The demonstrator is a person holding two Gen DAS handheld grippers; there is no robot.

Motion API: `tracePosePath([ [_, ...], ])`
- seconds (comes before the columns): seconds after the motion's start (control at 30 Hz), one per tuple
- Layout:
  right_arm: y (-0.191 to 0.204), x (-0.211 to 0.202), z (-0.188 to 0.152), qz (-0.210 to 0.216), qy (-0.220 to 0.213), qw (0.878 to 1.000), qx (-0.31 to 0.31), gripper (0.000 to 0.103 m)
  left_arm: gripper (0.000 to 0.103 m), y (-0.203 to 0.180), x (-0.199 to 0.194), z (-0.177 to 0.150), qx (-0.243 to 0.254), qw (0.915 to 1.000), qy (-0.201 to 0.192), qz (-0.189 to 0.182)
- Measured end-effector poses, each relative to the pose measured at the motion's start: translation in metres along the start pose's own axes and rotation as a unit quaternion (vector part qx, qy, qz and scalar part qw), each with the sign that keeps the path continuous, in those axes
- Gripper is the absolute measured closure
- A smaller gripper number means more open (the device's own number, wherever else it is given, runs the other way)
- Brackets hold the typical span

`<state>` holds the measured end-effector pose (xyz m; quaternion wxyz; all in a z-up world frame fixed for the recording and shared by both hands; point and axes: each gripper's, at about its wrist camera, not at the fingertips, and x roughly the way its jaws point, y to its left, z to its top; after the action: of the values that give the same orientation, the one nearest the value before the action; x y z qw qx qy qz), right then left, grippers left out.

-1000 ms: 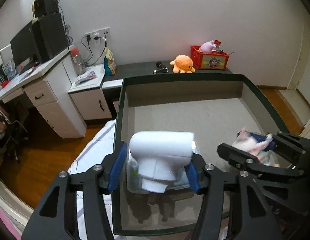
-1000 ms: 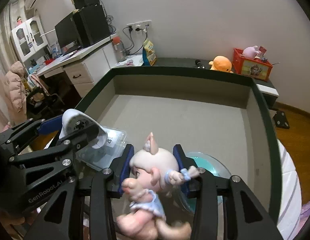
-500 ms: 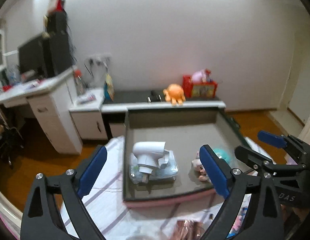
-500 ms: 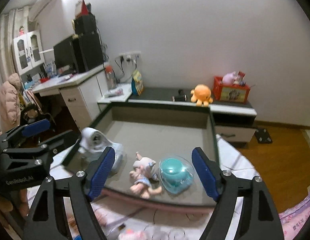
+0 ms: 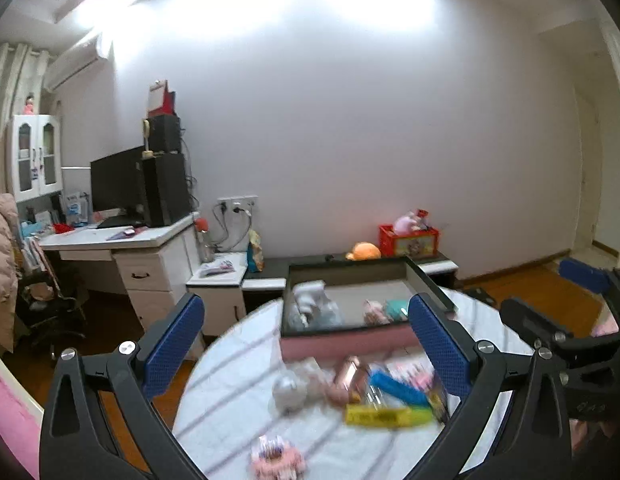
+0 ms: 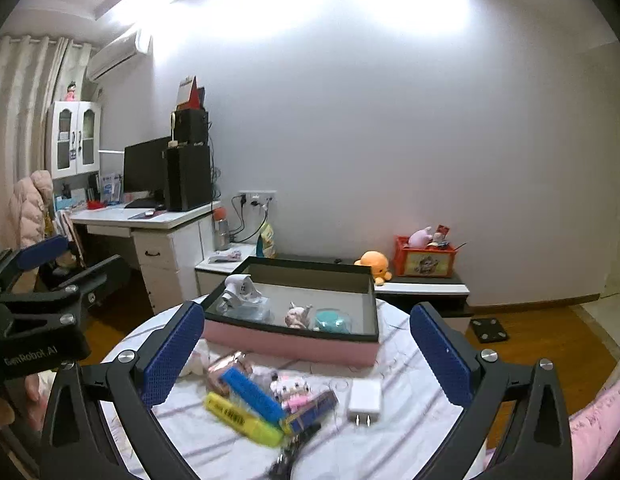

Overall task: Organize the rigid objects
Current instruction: 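Withdraw both open tools back over the bed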

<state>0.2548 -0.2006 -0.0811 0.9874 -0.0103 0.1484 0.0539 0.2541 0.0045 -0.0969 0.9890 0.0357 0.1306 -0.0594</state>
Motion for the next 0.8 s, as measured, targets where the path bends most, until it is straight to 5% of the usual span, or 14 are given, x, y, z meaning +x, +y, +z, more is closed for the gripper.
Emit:
tracePosePath([
  [0.5,0.000,-0.063,-0.045,-0.008,0.000,0.999,0.036,0.000,0.000,-0.020,-0.050,-0.048,-0.009,0.9999,0.004,-0.001],
  [0.8,0.006,-0.033,-0.084,-0.006,0.067,0.997,0.030,0.000,0.000,-0.015,-0.021,-0.092,0.003,0.9967,0.080,0.013],
])
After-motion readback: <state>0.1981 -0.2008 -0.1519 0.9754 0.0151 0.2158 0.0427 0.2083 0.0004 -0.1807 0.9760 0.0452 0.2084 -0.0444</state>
